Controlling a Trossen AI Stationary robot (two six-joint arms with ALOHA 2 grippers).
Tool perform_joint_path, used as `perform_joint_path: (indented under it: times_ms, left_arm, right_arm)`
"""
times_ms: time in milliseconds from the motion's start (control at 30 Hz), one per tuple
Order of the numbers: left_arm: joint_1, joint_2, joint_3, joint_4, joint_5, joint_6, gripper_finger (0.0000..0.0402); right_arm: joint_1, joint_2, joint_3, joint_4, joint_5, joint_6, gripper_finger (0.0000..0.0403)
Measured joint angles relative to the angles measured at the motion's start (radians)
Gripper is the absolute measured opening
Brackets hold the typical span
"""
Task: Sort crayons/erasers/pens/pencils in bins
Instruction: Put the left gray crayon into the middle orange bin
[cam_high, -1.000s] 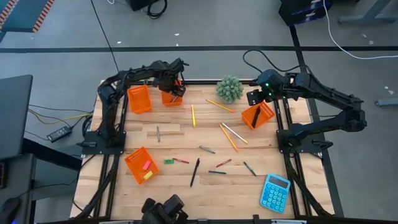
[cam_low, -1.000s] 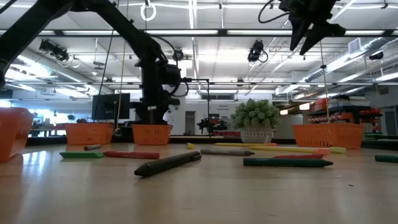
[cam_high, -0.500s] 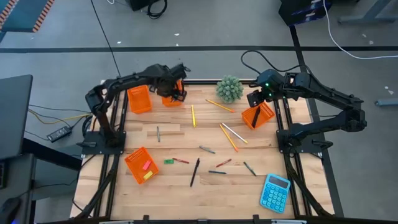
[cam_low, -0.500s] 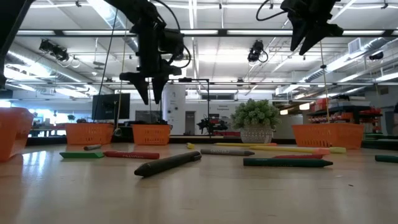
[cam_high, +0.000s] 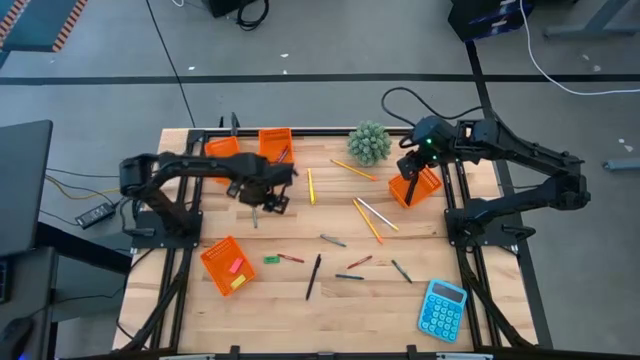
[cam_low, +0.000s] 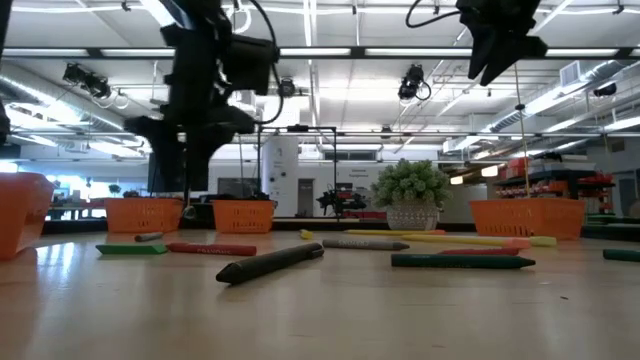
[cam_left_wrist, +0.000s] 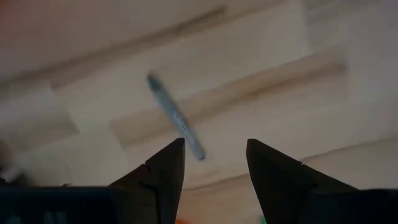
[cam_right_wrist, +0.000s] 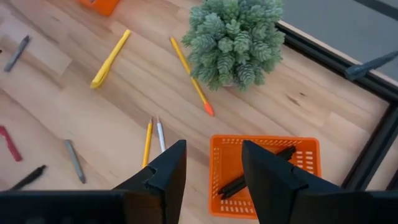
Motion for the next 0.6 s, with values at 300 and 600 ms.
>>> perform_joint_path:
  times_ms: [300, 600]
  left_arm:
    - [-0.037, -0.076, -0.19, 0.117, 0.06, -0.099, 0.0172]
    - [-0.005, -0.059, -0.197, 0.131, -0.023, -0.09, 0.0172]
  right_arm:
    - [-0.002, 0.0, -0.013, 0.027, 0.011, -0.042, 0.0161]
    - [-0.002, 0.0, -0.073, 0.043, -0.009, 0.015, 0.0161]
